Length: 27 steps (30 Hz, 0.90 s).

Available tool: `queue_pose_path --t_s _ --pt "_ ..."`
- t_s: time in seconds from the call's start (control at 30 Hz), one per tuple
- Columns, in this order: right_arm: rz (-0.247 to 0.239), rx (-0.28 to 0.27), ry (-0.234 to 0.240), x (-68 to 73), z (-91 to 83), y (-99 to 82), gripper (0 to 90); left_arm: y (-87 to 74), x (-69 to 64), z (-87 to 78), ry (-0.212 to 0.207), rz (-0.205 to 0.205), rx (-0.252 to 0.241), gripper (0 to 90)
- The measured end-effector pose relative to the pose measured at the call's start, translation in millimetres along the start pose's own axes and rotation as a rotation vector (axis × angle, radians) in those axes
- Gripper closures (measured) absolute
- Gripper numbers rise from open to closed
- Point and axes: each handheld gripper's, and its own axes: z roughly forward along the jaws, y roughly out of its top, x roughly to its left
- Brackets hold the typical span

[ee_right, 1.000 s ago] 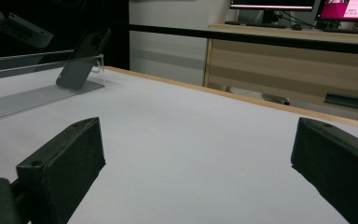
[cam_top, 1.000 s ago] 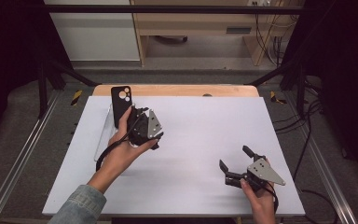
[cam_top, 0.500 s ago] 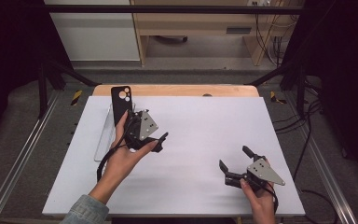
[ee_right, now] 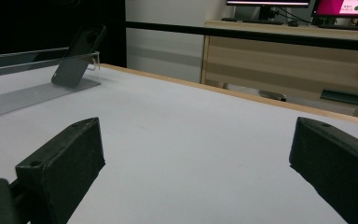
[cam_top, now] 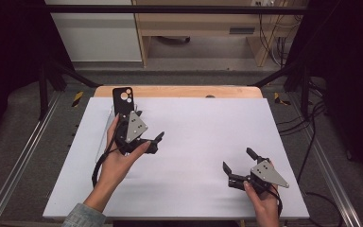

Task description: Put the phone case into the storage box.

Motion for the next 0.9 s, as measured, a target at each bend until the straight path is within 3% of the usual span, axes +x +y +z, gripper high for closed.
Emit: queue_pose_path --t_s 0.2,0.3,0.57,0.7,0.9 --pt "0.01 0.003 0.006 -0.1 -0.1 -0.1 3.0 -1.3 10.2 -10.0 0.023 -0.036 -0.026 4.3" --pt "0.012 0.004 0.008 0.3 0.1 0.0 2.9 -3.5 14.5 -15.8 0.013 -0.084 -0.044 4.3" --pt "0.014 0.007 0.011 0.8 0.3 -0.1 2.8 -11.8 23.5 -29.6 0.047 -0.095 -0.051 4.0" --pt "0.013 0.009 0.011 0.9 0.5 -0.4 2.8 -17.6 30.2 -37.1 0.045 -0.134 -0.067 3.9" --pt "0.011 0.011 0.013 0.9 0.7 -0.5 2.7 -25.8 39.9 -47.3 0.064 -0.151 -0.076 3.6"
